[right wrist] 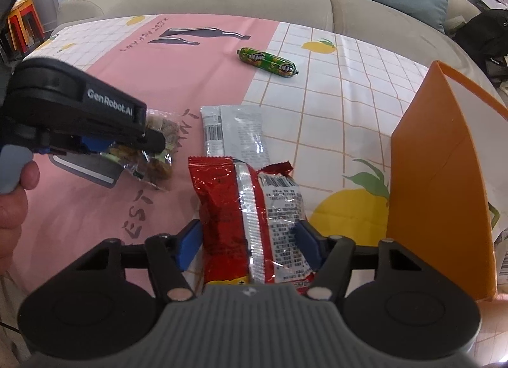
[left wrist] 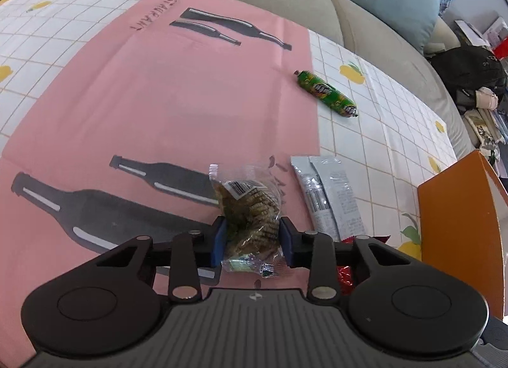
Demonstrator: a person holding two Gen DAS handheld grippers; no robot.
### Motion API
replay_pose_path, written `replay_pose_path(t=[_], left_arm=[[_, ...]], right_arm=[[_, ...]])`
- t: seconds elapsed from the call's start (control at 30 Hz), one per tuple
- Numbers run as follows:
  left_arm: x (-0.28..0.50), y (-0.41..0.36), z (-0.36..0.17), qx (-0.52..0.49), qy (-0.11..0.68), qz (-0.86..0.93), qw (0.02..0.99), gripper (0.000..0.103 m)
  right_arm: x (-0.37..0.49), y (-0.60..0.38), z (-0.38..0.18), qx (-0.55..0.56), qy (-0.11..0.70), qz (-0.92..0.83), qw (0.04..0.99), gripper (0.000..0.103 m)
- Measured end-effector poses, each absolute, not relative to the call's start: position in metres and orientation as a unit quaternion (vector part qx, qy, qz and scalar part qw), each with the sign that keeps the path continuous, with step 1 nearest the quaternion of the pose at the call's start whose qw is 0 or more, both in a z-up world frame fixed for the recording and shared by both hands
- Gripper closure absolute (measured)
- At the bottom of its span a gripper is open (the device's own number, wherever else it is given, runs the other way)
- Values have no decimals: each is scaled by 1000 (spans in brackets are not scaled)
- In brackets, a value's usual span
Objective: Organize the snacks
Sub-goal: 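Lift both held bags off the table toward the orange box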
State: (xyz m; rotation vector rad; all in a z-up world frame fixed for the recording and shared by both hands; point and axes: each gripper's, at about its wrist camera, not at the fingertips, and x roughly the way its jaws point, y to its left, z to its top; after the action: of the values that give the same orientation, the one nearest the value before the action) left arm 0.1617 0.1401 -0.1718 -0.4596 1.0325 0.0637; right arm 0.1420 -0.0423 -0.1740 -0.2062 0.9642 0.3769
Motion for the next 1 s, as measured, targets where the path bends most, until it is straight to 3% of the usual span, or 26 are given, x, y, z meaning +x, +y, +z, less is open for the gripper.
replay_pose_path(t=[0.47,1.0], left_arm=[[135,123,-134,-183,490,10,852,69],[107,82,-45,-153,444,-45,882,70]], right_arm=[[148,-63,-153,-23,470,181,864,43],[124,-105,-63,31,394,190,899,43]])
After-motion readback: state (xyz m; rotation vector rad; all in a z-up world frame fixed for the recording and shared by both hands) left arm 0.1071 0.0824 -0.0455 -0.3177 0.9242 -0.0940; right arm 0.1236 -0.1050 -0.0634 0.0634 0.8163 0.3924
